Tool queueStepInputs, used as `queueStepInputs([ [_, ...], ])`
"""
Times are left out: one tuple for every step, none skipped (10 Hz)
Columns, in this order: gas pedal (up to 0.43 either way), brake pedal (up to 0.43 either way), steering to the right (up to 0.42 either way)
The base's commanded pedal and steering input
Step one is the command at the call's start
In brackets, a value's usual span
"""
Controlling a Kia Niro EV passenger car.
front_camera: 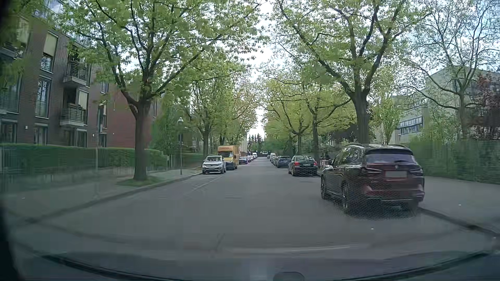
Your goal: Follow the waypoints while adhering to traffic rules and regulations
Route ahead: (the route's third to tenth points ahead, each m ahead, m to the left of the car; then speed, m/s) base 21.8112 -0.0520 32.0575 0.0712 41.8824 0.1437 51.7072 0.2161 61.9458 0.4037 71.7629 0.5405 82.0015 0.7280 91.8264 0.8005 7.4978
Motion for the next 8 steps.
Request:
queueStepInputs([
  [0.331,0.024,-0.007],
  [0.331,0.024,-0.007],
  [0.331,0.024,-0.007],
  [0.331,0.024,-0.007],
  [0.331,0.024,-0.007],
  [0.331,0.024,-0.006],
  [0.331,0.024,-0.007],
  [0.331,0.024,-0.006],
])
